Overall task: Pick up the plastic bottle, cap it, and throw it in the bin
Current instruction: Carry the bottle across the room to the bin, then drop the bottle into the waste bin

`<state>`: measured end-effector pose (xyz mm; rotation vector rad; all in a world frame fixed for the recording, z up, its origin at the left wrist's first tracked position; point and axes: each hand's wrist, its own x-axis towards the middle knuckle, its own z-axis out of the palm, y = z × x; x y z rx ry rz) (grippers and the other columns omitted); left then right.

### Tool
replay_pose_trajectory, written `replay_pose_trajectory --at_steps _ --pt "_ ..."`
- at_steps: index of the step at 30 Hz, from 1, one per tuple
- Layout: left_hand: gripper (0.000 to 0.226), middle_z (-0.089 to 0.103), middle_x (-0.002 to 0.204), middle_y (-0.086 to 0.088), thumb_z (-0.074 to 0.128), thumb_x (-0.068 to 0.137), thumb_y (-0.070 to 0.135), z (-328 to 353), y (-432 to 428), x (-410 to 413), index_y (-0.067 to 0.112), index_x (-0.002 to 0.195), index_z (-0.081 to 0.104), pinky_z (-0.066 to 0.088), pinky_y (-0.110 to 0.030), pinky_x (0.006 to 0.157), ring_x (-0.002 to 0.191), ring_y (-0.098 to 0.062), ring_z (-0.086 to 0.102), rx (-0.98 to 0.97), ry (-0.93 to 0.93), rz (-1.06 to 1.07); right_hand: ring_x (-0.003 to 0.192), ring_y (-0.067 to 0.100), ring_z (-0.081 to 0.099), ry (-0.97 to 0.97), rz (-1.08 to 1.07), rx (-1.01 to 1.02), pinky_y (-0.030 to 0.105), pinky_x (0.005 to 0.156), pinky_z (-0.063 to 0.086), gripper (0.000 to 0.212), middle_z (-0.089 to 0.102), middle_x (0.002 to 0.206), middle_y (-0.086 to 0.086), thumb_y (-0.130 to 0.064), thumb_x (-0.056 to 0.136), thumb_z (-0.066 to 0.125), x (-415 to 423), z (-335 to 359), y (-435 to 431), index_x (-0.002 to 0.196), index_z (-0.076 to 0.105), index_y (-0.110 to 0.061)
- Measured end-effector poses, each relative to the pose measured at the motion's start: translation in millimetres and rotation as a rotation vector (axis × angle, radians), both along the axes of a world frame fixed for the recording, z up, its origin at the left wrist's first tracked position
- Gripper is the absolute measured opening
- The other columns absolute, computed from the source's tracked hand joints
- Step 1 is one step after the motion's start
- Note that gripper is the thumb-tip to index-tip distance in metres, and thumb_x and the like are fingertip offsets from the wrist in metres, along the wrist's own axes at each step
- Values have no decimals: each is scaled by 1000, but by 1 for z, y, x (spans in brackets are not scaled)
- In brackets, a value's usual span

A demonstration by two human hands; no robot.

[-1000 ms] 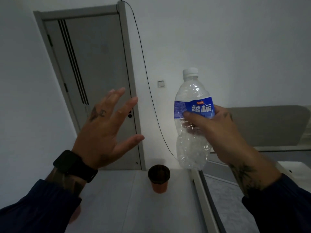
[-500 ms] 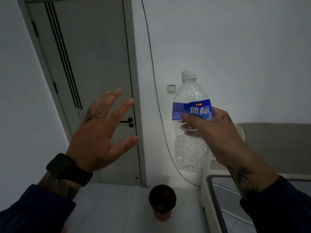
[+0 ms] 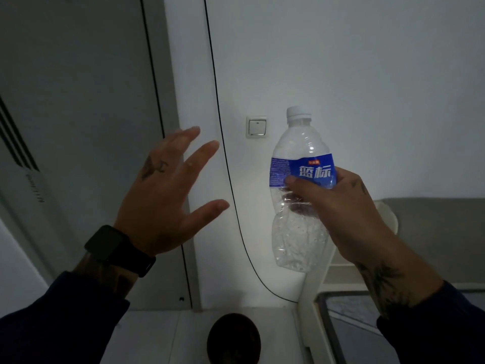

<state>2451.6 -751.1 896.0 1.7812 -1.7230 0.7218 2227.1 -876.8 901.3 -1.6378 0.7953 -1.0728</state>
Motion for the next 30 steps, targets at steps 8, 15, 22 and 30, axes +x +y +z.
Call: replay_pose_trajectory --at_steps 8,15,22,30 --pt "79 28 157 -15 36 85 71 -112 -98 43 24 148 26 16 -44 117 147 -30 18 50 -8 11 80 23 77 20 47 58 40 78 64 30 78 91 7 -22 85 75 51 -108 -106 113 69 -11" --pt "78 29 157 -15 40 86 67 -300 -147 77 22 148 27 8 -33 121 147 -32 22 68 -21 -4 80 23 78 63 79 97 41 77 64 24 79 89 7 -21 85 76 92 -308 -152 108 72 -14" --pt "70 41 150 -17 46 89 61 -579 -175 108 17 143 36 22 -40 117 142 -32 33 53 -65 -30 74 28 77 164 88 193 47 75 64 19 79 84 10 -20 82 77 127 -613 -170 100 71 -16" --pt "73 34 154 -11 46 86 65 -836 -155 114 24 145 33 19 -38 120 145 -30 26 236 -89 -10 83 15 65 540 58 352 23 59 48 53 67 107 5 -22 79 73 162 -916 -178 124 43 -23"
